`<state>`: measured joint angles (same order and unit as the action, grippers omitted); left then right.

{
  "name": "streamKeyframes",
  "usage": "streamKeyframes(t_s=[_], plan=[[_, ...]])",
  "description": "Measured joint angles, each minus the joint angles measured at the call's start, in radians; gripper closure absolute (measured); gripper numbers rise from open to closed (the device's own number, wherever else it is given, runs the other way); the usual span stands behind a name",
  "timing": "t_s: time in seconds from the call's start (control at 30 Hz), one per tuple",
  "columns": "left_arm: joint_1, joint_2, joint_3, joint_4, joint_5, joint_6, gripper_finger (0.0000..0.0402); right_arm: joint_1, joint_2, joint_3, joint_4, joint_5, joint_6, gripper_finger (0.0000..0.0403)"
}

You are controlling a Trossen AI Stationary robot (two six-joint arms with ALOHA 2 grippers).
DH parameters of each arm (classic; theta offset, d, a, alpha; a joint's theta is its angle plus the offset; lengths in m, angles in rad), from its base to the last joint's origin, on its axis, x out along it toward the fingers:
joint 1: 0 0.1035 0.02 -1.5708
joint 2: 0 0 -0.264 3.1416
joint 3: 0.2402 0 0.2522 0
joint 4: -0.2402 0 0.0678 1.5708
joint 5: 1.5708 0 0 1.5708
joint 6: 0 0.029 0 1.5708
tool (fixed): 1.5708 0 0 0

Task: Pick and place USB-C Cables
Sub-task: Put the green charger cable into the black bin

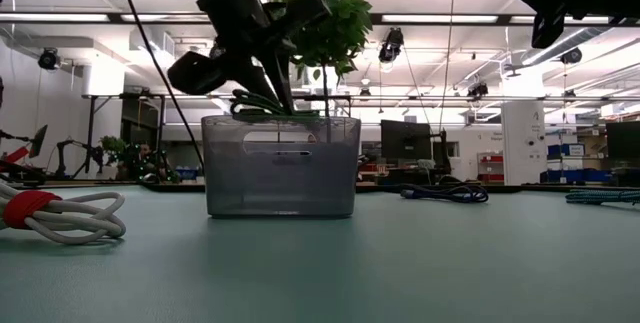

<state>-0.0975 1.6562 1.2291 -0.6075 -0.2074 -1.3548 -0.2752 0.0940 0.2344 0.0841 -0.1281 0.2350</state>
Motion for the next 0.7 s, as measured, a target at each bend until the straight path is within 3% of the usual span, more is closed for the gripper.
streamKeyframes(t_s=[0.4, 0.7], plan=[[0.004, 0.087, 0.0, 0.024, -0.009, 0.049, 0.0386, 0.0, 0.0, 0.0, -0.001, 0.0, -0.01, 0.0376], [0.018, 0.071, 0.002, 0.042, -0.008, 0.049, 0.0386, 0.0, 0.001, -0.001, -0.001, -0.001, 0.009, 0.0376]])
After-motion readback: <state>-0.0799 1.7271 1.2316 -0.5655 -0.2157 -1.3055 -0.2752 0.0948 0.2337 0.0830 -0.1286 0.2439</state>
